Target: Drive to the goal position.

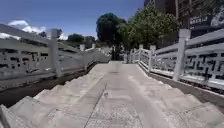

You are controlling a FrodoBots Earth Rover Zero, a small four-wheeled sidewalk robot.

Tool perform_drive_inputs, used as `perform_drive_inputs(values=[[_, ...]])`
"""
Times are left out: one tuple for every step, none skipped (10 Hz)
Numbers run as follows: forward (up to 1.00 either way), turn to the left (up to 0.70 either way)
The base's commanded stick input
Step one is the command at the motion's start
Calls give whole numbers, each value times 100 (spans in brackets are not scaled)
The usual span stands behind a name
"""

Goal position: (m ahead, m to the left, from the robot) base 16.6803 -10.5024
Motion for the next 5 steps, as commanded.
perform_drive_inputs(values=[[45,0],[45,0],[45,0],[45,0],[45,0]])
